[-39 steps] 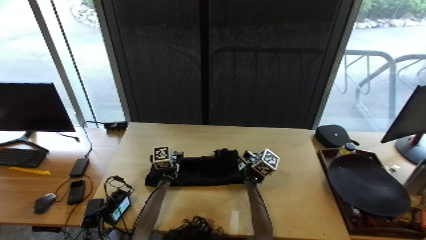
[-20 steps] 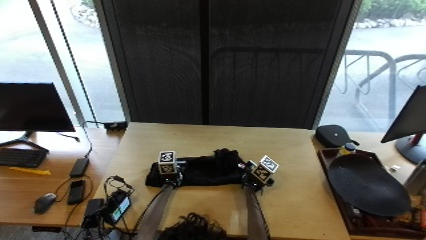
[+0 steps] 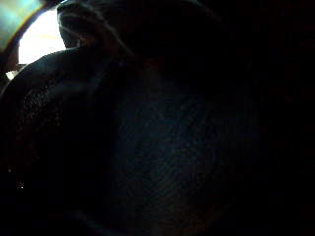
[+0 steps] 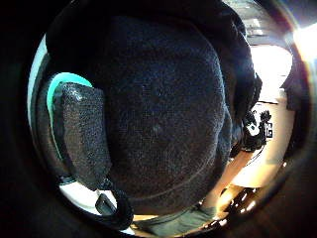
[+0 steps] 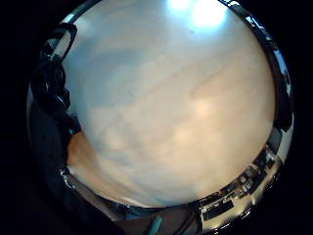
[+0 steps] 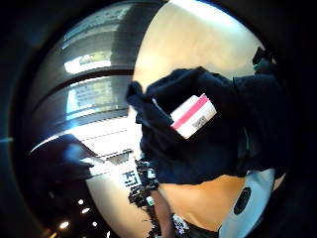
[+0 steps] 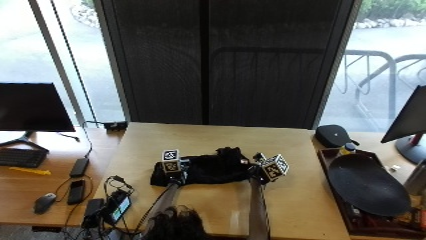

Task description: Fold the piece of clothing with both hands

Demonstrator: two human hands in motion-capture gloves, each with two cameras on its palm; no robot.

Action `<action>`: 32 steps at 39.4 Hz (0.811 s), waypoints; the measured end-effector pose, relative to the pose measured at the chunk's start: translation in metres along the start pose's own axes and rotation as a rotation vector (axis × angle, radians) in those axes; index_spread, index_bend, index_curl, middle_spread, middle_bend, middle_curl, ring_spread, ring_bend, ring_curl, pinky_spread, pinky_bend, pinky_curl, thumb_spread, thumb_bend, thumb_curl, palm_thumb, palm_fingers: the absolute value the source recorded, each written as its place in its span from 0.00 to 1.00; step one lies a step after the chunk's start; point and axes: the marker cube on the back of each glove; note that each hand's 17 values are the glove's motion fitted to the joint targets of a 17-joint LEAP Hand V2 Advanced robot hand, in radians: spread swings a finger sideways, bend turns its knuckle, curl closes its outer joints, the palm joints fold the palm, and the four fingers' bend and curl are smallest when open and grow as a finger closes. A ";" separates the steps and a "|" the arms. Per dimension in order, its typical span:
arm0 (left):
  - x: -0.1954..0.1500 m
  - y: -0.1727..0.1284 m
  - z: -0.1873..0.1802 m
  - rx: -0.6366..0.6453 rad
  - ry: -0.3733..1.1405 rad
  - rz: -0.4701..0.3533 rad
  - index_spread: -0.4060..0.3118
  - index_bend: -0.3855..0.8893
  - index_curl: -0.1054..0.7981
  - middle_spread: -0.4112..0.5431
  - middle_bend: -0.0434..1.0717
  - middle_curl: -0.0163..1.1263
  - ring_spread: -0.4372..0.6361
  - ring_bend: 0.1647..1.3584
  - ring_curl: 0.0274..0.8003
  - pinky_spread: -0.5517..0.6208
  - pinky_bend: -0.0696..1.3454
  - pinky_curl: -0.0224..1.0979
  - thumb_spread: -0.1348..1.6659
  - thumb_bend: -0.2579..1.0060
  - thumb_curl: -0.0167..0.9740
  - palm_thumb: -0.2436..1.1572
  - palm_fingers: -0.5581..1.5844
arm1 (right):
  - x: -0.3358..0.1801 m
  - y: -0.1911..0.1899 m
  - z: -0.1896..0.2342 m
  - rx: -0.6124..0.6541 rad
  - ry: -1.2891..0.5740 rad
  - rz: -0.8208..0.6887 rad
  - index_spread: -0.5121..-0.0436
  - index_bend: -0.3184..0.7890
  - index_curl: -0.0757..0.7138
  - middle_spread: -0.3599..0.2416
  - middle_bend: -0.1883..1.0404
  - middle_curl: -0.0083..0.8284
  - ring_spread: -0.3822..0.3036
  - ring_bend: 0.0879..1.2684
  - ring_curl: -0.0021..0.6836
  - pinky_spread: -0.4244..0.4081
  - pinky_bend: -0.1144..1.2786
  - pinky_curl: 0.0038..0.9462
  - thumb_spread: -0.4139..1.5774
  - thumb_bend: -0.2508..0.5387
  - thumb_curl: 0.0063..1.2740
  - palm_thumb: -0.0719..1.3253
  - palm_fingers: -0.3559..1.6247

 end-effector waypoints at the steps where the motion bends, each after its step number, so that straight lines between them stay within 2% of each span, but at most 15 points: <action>1: 0.003 -0.004 0.000 0.021 0.004 0.006 0.40 0.42 0.54 0.45 0.22 0.36 0.62 0.30 0.42 0.85 0.28 0.32 0.93 0.20 0.18 0.29 0.35 | 0.000 -0.001 -0.005 0.013 -0.019 0.004 0.80 0.39 0.20 0.45 0.64 0.62 0.30 0.59 0.67 0.25 0.66 0.44 0.75 0.46 0.34 0.84 0.69; 3: 0.010 -0.007 0.000 0.039 0.008 0.016 0.40 0.42 0.54 0.45 0.21 0.36 0.63 0.30 0.42 0.85 0.29 0.33 0.93 0.20 0.17 0.28 0.35 | -0.002 -0.004 -0.011 0.015 -0.087 -0.011 0.79 0.38 0.21 0.42 0.62 0.63 0.28 0.58 0.68 0.22 0.66 0.44 0.73 0.45 0.35 0.85 0.69; 6: 0.021 -0.006 -0.001 0.007 0.008 0.018 0.40 0.43 0.55 0.45 0.21 0.36 0.63 0.30 0.41 0.86 0.28 0.32 0.93 0.20 0.18 0.28 0.35 | -0.013 -0.007 -0.020 -0.015 -0.254 -0.118 0.78 0.37 0.23 0.39 0.60 0.63 0.27 0.56 0.67 0.20 0.65 0.44 0.71 0.43 0.36 0.86 0.70; 9: 0.028 -0.002 -0.001 -0.055 0.033 0.019 0.40 0.43 0.55 0.45 0.21 0.36 0.64 0.29 0.41 0.86 0.27 0.32 0.93 0.20 0.17 0.27 0.35 | -0.029 -0.012 -0.028 0.074 -0.326 -0.272 0.77 0.35 0.24 0.37 0.58 0.64 0.26 0.54 0.66 0.18 0.65 0.44 0.69 0.41 0.37 0.87 0.71; 11: 0.026 -0.012 -0.003 0.004 0.047 0.022 0.40 0.43 0.55 0.45 0.21 0.36 0.64 0.29 0.41 0.87 0.27 0.32 0.93 0.20 0.17 0.27 0.35 | -0.034 -0.012 -0.033 0.132 -0.303 -0.274 0.77 0.35 0.24 0.37 0.55 0.63 0.25 0.54 0.66 0.18 0.64 0.44 0.67 0.40 0.38 0.88 0.71; 13: 0.023 -0.024 -0.007 0.084 0.087 0.033 0.40 0.43 0.54 0.45 0.21 0.36 0.64 0.29 0.40 0.87 0.27 0.32 0.93 0.20 0.17 0.27 0.35 | -0.038 -0.005 -0.037 0.143 -0.250 -0.184 0.76 0.35 0.25 0.38 0.52 0.62 0.25 0.52 0.66 0.17 0.65 0.44 0.65 0.38 0.38 0.88 0.71; 14: 0.022 -0.024 -0.010 0.079 0.125 0.036 0.41 0.43 0.54 0.45 0.21 0.36 0.65 0.29 0.40 0.87 0.27 0.32 0.93 0.20 0.17 0.27 0.35 | -0.040 0.000 -0.039 0.142 -0.222 -0.131 0.76 0.35 0.25 0.38 0.50 0.62 0.25 0.52 0.66 0.17 0.65 0.43 0.65 0.37 0.39 0.88 0.71; 16: 0.022 -0.011 -0.019 -0.013 0.232 0.033 0.42 0.40 0.53 0.46 0.22 0.37 0.66 0.29 0.41 0.88 0.28 0.33 0.93 0.20 0.18 0.27 0.34 | -0.047 0.009 -0.040 0.127 -0.170 -0.034 0.76 0.34 0.25 0.39 0.48 0.62 0.25 0.51 0.65 0.17 0.64 0.43 0.63 0.35 0.39 0.88 0.71; 19: 0.025 0.005 -0.046 -0.092 0.413 0.055 0.44 0.39 0.52 0.47 0.22 0.37 0.67 0.31 0.41 0.88 0.28 0.33 0.93 0.20 0.18 0.27 0.34 | -0.066 0.016 -0.038 0.123 -0.122 0.005 0.76 0.34 0.25 0.39 0.46 0.61 0.26 0.50 0.64 0.16 0.64 0.43 0.61 0.33 0.40 0.89 0.71; 22: 0.021 0.010 -0.081 -0.074 0.483 0.076 0.45 0.40 0.51 0.46 0.24 0.37 0.67 0.33 0.41 0.88 0.27 0.32 0.93 0.22 0.20 0.30 0.36 | -0.091 0.002 -0.029 0.217 -0.057 -0.103 0.76 0.33 0.24 0.40 0.45 0.61 0.26 0.49 0.64 0.16 0.64 0.43 0.59 0.31 0.41 0.89 0.71; 26: 0.007 0.008 -0.118 0.015 0.418 0.065 0.45 0.41 0.50 0.45 0.25 0.38 0.66 0.33 0.41 0.88 0.26 0.32 0.93 0.23 0.21 0.33 0.37 | -0.127 -0.027 0.007 0.250 -0.009 -0.285 0.74 0.33 0.24 0.40 0.43 0.62 0.26 0.49 0.65 0.16 0.64 0.43 0.58 0.30 0.43 0.90 0.72; 29: -0.007 0.003 -0.145 0.129 0.379 0.053 0.45 0.41 0.50 0.45 0.27 0.38 0.65 0.34 0.41 0.88 0.25 0.32 0.93 0.24 0.22 0.34 0.38 | -0.165 -0.020 0.031 0.263 0.064 -0.379 0.73 0.33 0.24 0.40 0.42 0.62 0.26 0.49 0.65 0.15 0.64 0.43 0.56 0.30 0.44 0.90 0.72; 32: -0.020 0.000 -0.166 0.220 0.410 0.042 0.45 0.41 0.49 0.43 0.28 0.39 0.63 0.34 0.41 0.88 0.25 0.31 0.93 0.25 0.22 0.36 0.39 | -0.200 -0.005 0.062 0.276 0.138 -0.473 0.71 0.33 0.23 0.40 0.39 0.61 0.26 0.49 0.66 0.15 0.65 0.43 0.55 0.29 0.44 0.90 0.73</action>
